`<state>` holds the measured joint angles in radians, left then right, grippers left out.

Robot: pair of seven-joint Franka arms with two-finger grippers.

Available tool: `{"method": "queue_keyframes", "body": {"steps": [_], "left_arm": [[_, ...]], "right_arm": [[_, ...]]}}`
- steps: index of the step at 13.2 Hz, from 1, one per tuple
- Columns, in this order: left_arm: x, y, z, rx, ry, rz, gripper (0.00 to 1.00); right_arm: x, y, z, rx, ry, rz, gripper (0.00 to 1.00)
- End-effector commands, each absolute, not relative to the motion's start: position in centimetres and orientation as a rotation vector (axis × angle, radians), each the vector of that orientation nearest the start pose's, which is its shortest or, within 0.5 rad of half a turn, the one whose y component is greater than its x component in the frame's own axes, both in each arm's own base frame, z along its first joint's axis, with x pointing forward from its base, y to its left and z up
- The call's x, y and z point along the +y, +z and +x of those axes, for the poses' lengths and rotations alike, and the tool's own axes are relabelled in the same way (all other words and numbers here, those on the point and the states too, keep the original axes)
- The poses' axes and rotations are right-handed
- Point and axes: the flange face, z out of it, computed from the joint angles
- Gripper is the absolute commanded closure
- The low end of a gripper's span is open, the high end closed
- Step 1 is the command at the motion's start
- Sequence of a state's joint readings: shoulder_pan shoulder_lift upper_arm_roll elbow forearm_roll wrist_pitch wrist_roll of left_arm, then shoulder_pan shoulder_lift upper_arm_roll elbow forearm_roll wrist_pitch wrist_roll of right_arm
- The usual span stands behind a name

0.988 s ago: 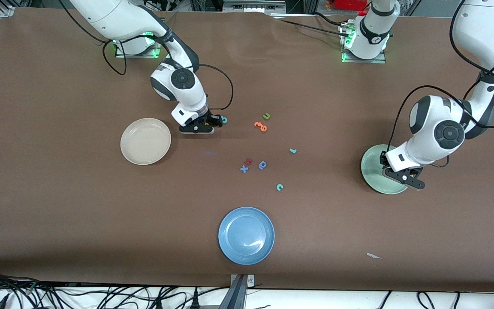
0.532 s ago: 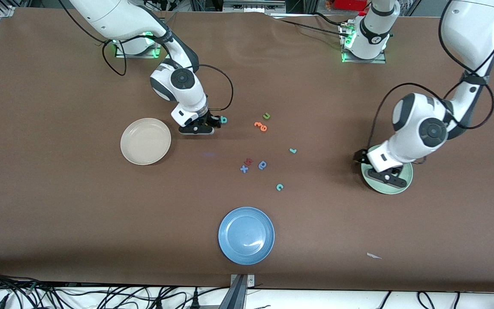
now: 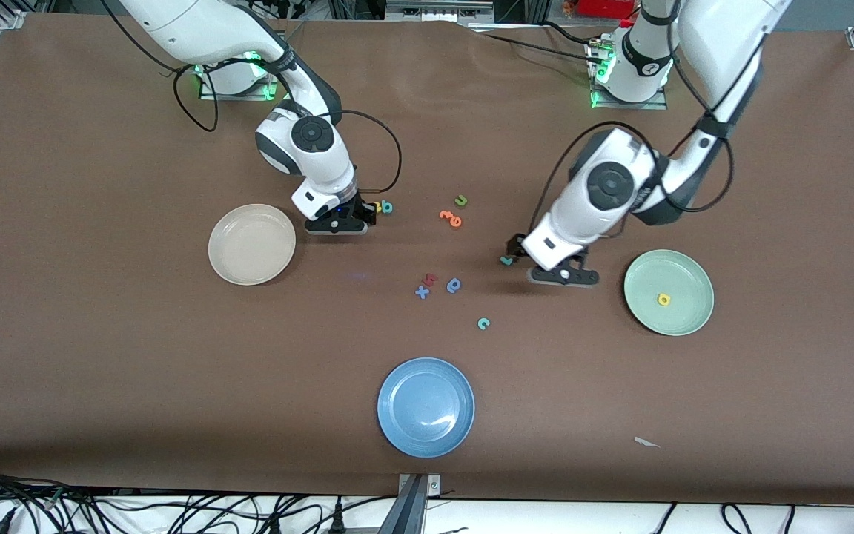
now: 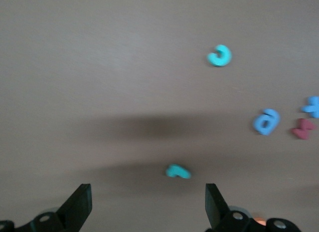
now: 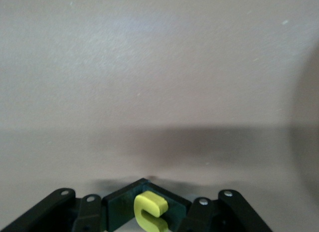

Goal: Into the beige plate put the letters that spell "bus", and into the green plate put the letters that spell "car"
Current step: 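Lower the yellow u onto the cream plate while the left gripper returns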

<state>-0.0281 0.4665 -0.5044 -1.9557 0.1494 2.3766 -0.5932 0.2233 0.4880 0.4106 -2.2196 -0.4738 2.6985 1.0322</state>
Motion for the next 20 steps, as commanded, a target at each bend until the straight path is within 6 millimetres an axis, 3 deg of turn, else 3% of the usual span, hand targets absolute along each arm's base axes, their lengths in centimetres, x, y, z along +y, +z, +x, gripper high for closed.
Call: {"method": "queue_keyframes", "body": {"steps": [1,4,10,13,15,16,17,19,20], "left_arm": [[-32.7,23.2,53.5,-0.112,0.152,-3.244,0.0],[-33.6,20.7,53.2,-0.371,0.126,-3.213,0.02],[-33.7,20.5,54.3,-0.706,0.111,-3.168,0.1],[-33.6,19.3,54.0,-0.767,0.127,-3.153,0.17],[-33.6,18.2,53.6,-0.747,0.133,-3.138,0.19],[-33.6,17.5,53.4,-0.728,0.133,-3.133,0.19],[-33.5,17.3,53.2,-0.733,0.136,-3.125,0.2],[-33.4,16.8,52.7,-0.734,0.149,-3.116,0.25],[-33.4,16.7,52.5,-0.735,0.153,-3.112,0.3]], "right_arm": [[33.2,19.2,43.5,0.018,-0.139,-3.135,1.0],[30.6,21.4,44.8,0.02,-0.192,-3.143,1.0],[22.3,25.9,46.9,-0.112,-0.229,-3.221,1.0],[18.1,25.3,46.7,-0.218,-0.156,-3.236,1.0],[17.7,24.4,46.4,-0.217,-0.12,-3.235,1.0],[17.6,24.0,46.3,-0.213,-0.105,-3.233,0.7],[17.4,23.7,46.4,-0.203,-0.097,-3.232,0.32],[17.4,23.7,46.4,-0.203,-0.095,-3.234,0.0],[17.4,23.8,46.4,-0.205,-0.096,-3.235,0.0]]}}
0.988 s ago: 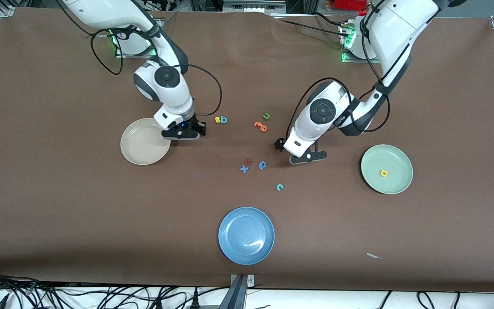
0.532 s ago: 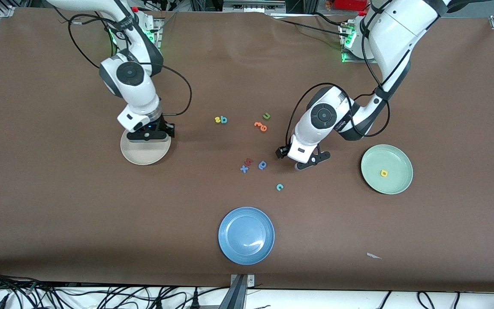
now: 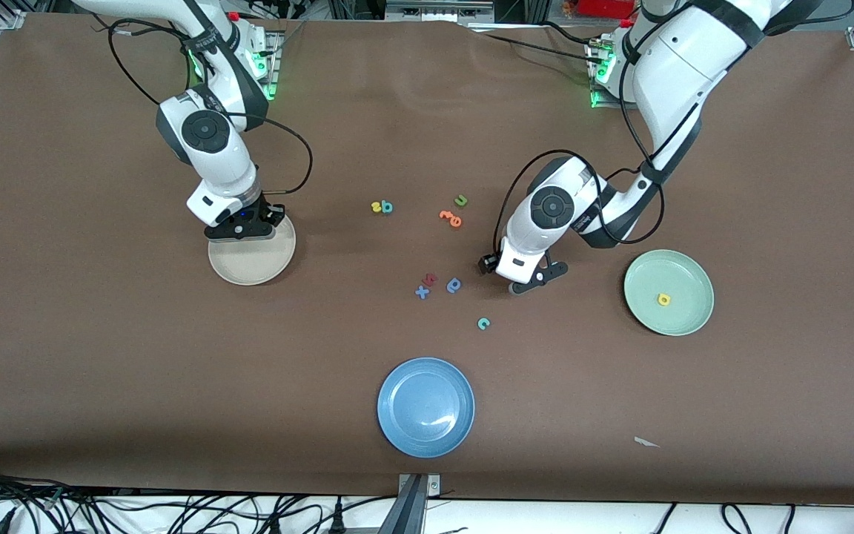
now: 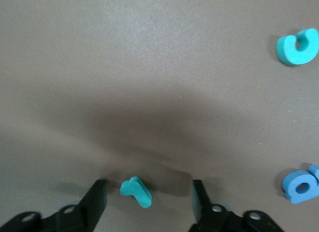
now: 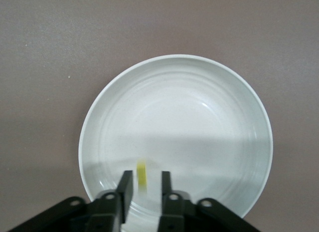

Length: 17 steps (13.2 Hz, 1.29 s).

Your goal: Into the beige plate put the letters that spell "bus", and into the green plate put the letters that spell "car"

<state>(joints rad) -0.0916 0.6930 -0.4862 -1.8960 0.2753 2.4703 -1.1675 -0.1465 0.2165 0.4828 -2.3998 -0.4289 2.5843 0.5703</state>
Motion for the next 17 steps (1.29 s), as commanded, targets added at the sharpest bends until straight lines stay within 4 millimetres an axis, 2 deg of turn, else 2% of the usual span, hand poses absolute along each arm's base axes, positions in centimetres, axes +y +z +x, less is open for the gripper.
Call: {"method": "queue_keyframes", "body": {"steps": [1,3,4,5,9,14,15,17], "left_arm": [[-33.6,16.8,52.5,-0.745,0.15,-3.11,0.35],[-33.7,16.8,52.3,-0.744,0.153,-3.108,0.45],[-33.8,16.8,52.3,-0.74,0.151,-3.11,0.46],[-33.7,16.8,52.3,-0.722,0.139,-3.108,0.5],[-33.6,16.9,52.5,-0.708,0.112,-3.104,0.62],[-33.3,17.2,52.8,-0.683,0.085,-3.095,0.72],[-33.4,17.2,52.7,-0.68,0.085,-3.096,0.75],[-33.4,17.1,52.7,-0.669,0.078,-3.096,0.8]], "right_arm": [[17.5,23.9,46.4,-0.207,-0.099,-3.235,0.0],[17.5,24.1,46.4,-0.207,-0.104,-3.237,0.0],[17.7,24.2,46.4,-0.208,-0.105,-3.236,0.0],[19.0,24.3,45.9,-0.208,-0.102,-3.231,0.0],[26.3,23.9,43.3,-0.036,-0.087,-3.178,0.0],[34.7,21.4,39.9,0.055,-0.003,-3.125,0.0],[36.2,21.2,39.7,0.09,0.002,-3.116,0.0],[37.6,20.4,39.7,0.111,0.015,-3.111,0.0]]}}
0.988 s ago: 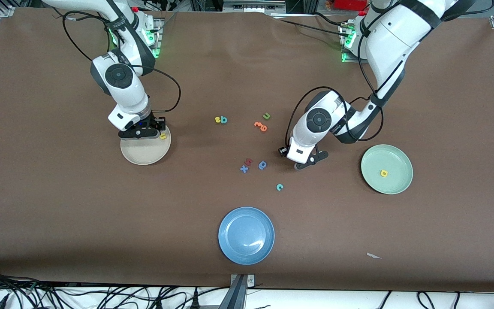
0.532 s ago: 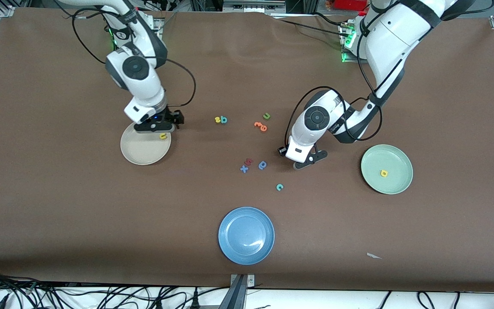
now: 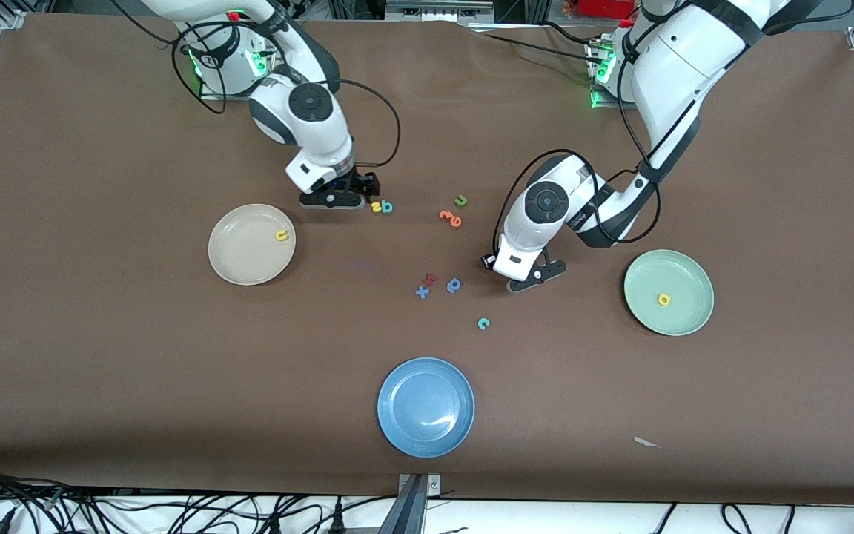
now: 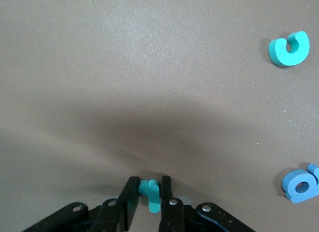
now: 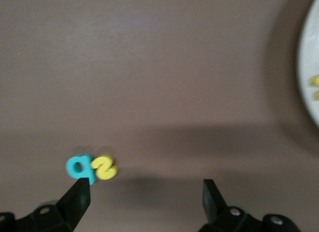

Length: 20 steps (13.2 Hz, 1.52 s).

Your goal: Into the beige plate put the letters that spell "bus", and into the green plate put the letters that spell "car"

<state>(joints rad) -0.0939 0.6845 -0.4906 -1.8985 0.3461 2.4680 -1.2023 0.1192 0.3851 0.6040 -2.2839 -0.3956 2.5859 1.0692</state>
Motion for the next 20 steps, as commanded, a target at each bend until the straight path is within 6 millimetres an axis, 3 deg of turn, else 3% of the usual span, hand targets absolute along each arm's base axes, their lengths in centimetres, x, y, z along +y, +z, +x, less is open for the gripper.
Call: {"method": "queue_keyframes", "body": {"steps": [1,8,12,15,17,20], "left_arm": [[-33.4,17.2,52.7,-0.665,0.075,-3.096,0.8],[-33.3,17.5,53.0,-0.658,0.064,-3.099,0.9],[-32.8,19.9,54.0,-0.574,0.051,-3.074,0.94],[-31.1,21.2,55.5,-0.492,0.022,-3.094,0.94],[-28.8,22.3,56.5,-0.394,0.029,-3.086,0.94],[-23.5,24.3,58.7,-0.221,0.047,-3.081,0.95]], "right_arm": [[37.7,19.7,39.9,0.097,0.016,-3.117,0.0],[37.8,16.4,41.5,0.038,-0.028,-3.155,0.0],[38.1,15.2,40.6,0.028,-0.061,-3.177,0.0],[37.4,14.9,39.2,0.044,-0.052,-3.197,0.0],[37.3,14.7,38.4,0.041,-0.038,-3.206,0.0],[37.5,15.7,36.7,0.028,-0.056,-3.209,0.0]]}}
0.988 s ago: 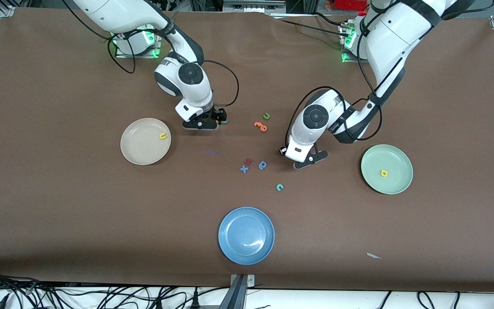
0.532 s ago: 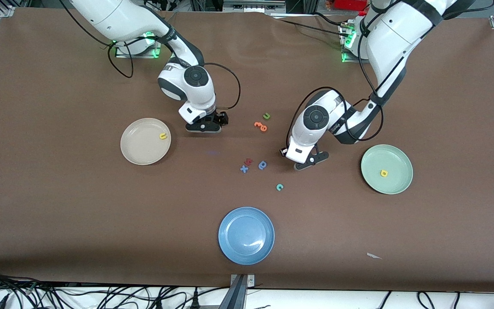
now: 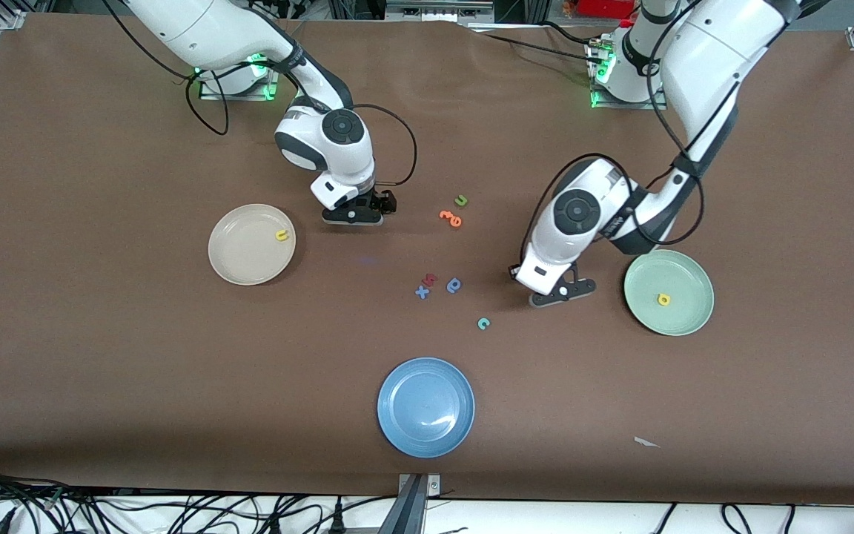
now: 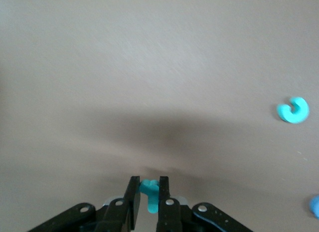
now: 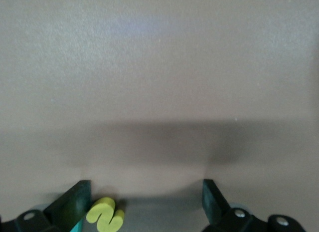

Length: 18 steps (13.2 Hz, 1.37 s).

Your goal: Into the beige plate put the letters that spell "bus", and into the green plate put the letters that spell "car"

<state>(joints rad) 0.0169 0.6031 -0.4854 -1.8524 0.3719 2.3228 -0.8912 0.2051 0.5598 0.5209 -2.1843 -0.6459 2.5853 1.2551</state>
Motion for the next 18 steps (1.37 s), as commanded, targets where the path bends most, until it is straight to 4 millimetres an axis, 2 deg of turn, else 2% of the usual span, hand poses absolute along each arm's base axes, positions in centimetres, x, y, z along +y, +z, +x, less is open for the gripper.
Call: {"method": "queue_keyframes", "body": {"steps": [1,5,8,10,11,12,13,16,17,18], "left_arm": [[-21.2,24.8,59.5,-0.157,0.048,-3.08,0.95],[-11.3,26.0,62.8,0.071,0.031,-3.092,0.95],[-5.1,26.4,63.6,0.101,0.024,-3.08,0.95],[-1.4,25.6,63.6,0.187,0.055,-3.076,0.94],[0.0,25.3,63.4,0.25,0.069,-3.073,0.8],[0.2,25.2,63.3,0.334,0.088,-3.064,0.37],[0.3,25.2,63.1,0.4,0.126,-3.052,0.02],[-0.9,26.2,63.1,0.397,0.14,-3.055,0.0],[-2.0,26.5,63.2,0.355,0.129,-3.067,0.0],[-4.7,27.0,63.2,0.289,0.109,-3.091,0.0]], "right_arm": [[37.2,16.1,36.3,0.019,-0.068,-3.214,0.0],[37.1,16.5,36.0,0.005,-0.078,-3.218,0.01],[37.2,16.8,36.3,-0.007,-0.088,-3.213,0.01],[37.6,17.0,36.7,-0.006,-0.101,-3.197,0.01],[37.8,16.9,36.6,-0.01,-0.1,-3.187,0.05],[37.8,17.0,36.6,-0.012,-0.104,-3.181,0.09],[37.8,16.9,36.6,-0.014,-0.103,-3.18,0.11],[38.3,17.4,37.2,-0.034,-0.137,-3.162,0.12],[38.5,17.3,37.3,-0.035,-0.137,-3.154,0.12],[38.7,17.4,37.4,-0.034,-0.143,-3.136,0.12]]}}
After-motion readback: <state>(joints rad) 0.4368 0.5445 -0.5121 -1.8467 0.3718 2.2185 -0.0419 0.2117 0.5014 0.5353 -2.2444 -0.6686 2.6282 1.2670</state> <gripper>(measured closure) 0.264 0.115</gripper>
